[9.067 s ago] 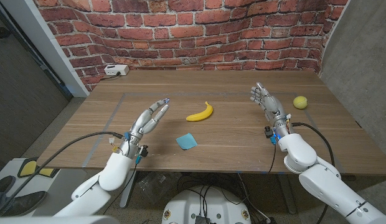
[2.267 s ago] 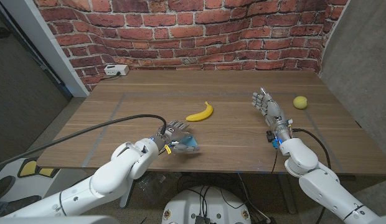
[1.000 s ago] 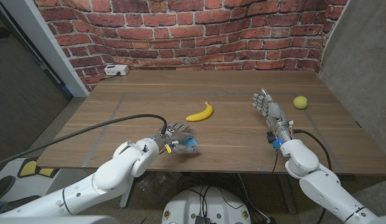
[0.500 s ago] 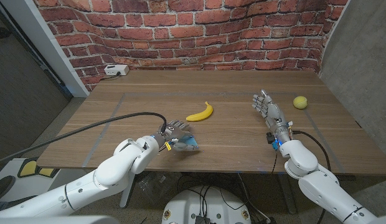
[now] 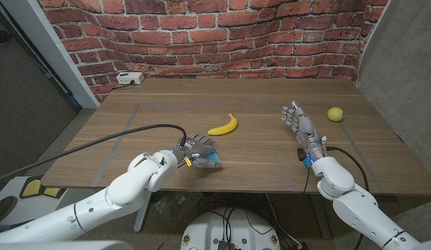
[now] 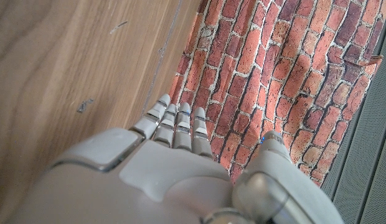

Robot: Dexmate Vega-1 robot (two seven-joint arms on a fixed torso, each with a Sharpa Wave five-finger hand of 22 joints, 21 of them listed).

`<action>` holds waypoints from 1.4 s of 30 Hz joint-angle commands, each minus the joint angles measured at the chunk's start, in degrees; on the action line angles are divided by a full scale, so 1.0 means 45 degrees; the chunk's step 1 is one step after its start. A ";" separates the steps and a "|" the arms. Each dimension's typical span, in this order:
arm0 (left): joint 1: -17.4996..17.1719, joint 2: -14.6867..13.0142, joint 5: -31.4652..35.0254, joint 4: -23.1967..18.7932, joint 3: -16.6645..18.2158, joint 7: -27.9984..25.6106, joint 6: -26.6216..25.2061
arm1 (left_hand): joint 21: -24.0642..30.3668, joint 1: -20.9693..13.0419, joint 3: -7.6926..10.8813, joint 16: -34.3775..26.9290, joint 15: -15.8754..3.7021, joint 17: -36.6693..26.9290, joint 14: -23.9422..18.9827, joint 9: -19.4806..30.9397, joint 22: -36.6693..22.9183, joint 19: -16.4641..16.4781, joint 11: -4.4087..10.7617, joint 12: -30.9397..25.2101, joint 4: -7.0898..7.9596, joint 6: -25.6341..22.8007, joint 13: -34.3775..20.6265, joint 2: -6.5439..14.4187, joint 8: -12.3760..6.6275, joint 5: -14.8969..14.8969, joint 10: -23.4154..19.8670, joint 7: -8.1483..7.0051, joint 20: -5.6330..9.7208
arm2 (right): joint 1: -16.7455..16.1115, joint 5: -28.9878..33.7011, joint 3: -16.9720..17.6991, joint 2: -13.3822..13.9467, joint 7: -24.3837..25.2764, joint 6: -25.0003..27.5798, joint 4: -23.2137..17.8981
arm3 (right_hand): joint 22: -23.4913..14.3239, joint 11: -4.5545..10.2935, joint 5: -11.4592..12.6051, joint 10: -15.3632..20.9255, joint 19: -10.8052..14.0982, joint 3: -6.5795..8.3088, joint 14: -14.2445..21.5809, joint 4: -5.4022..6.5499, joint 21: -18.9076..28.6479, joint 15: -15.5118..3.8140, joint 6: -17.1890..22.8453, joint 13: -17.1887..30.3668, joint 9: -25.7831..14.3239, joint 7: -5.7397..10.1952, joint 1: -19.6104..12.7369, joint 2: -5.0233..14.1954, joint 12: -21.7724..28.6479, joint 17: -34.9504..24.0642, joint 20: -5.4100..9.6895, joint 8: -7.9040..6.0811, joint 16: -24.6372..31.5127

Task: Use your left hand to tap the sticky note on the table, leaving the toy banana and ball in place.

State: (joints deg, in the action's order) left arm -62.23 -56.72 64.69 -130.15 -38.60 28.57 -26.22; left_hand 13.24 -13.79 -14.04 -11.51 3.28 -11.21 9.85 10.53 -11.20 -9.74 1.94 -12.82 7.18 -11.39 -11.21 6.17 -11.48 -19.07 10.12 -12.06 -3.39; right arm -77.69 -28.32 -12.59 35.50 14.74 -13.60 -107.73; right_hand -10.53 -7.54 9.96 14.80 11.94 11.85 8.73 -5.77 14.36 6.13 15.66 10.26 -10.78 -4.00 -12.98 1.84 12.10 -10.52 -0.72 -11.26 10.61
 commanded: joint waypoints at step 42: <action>-0.0171 -0.0180 0.0628 -0.0420 0.0445 -0.0624 -0.0112 | 0.0150 -0.0256 -0.0032 -0.0042 -0.0031 -0.0009 0.2980 0.0040 -0.0025 -0.2262 -0.0015 -0.0159 -0.0095 -0.0077 -0.0026 0.0178 -0.0001 -0.0148 0.2595 0.0034 -0.0082 | -0.0074 -0.0098 -0.0019 0.0086 -0.0045 -0.0049 0.0003 | -0.0025 -0.0066 0.0080 0.0028 0.0069 -0.0001 0.0022 -0.0038 -0.0145 0.0050 0.0057 0.0073 -0.0024 -0.0018 0.0122 0.0040 -0.0007 -0.0035 -0.0039 0.0013 0.0001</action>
State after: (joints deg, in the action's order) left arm -62.24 -57.71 67.25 -131.07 -37.51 27.14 -27.14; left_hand 13.57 -14.78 -14.04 -11.51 3.28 -11.21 9.85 10.65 -11.21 -9.74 1.94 -13.15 7.18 -11.88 -11.21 6.83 -11.20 -19.51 10.12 -11.57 -3.39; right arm -77.98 -28.80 -12.73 36.06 14.69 -13.32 -107.83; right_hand -10.53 -7.54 9.96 14.80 11.94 11.85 8.72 -5.77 13.75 6.13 15.66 10.26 -10.78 -4.00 -12.98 1.84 12.10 -10.51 -0.72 -11.26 10.61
